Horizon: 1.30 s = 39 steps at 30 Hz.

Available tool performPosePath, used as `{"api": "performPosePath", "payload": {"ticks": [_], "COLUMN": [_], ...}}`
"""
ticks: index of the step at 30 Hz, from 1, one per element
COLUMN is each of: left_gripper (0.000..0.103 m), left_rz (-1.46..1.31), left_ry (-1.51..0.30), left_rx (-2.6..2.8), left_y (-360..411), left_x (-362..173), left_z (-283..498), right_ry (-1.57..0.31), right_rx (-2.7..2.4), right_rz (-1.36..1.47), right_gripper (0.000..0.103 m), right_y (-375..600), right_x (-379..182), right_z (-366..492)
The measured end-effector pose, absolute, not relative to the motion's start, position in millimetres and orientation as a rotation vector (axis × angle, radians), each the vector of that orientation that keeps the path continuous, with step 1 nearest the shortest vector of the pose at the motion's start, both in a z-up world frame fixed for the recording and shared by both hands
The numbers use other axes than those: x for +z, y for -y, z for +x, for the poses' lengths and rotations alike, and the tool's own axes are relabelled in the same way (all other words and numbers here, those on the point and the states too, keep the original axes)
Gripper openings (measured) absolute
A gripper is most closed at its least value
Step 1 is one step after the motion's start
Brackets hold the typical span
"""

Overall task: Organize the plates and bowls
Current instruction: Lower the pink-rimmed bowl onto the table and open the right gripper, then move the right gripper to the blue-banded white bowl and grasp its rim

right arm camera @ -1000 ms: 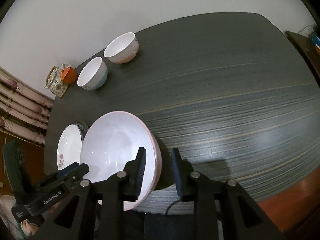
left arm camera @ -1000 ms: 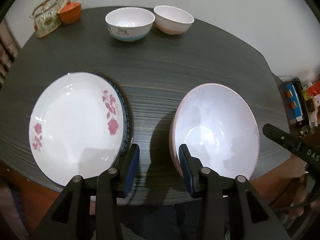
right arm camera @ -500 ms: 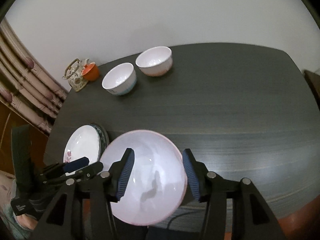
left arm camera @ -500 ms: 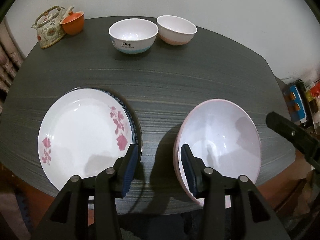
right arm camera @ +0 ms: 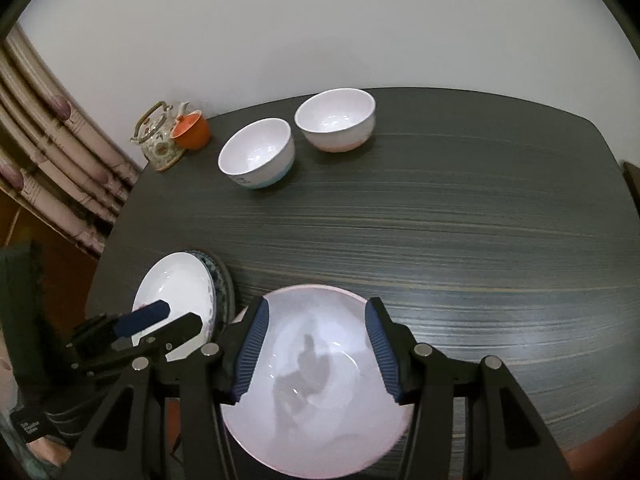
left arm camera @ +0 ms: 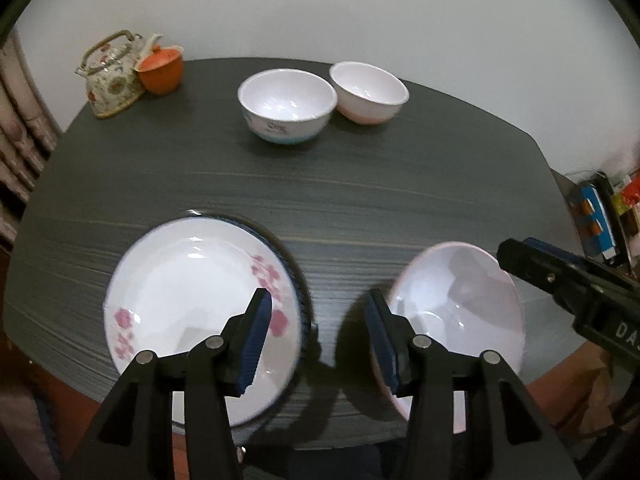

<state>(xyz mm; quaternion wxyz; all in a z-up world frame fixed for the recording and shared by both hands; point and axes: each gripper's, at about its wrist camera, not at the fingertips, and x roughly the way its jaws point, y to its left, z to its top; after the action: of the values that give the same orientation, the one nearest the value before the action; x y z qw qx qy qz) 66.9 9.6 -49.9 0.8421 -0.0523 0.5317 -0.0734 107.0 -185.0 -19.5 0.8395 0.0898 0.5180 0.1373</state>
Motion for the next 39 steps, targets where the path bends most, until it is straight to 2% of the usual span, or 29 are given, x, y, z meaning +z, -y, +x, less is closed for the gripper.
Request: {"api": "performPosePath", "payload": {"ticks": [9, 16, 33, 39], "left_gripper": [0.052, 0.063, 0.063, 0.062], "left_rz": [-0.106, -0.173, -0.479, -0.51], "left_ry": [-1.104, -1.082, -1.138, -1.177], "left_rx": [-0.087, -0.041, -0.062, -0.037], "left_y": [-44.2, -77.6, -118.5, -120.9], "left_x": [-50.0, -46.7, -72.0, -92.7], "left_z": [86.7, 121.6, 242.6, 278.1], "right_ry": [-1.126, -1.161, -1.206, -1.246], "right_rx": [0.319, 0.323, 0.242, 0.22], "right_rz": [0.219, 0.238, 0.387, 0.389], "right_gripper": [0.051, 0.051, 0.051, 0.051], "right_y": [153.0, 131.7, 115.5, 110.6], "right_x": [-15.9, -27.1, -66.7, -90.2], "right_z": [142.6, 176.4, 286.6, 314.9]}}
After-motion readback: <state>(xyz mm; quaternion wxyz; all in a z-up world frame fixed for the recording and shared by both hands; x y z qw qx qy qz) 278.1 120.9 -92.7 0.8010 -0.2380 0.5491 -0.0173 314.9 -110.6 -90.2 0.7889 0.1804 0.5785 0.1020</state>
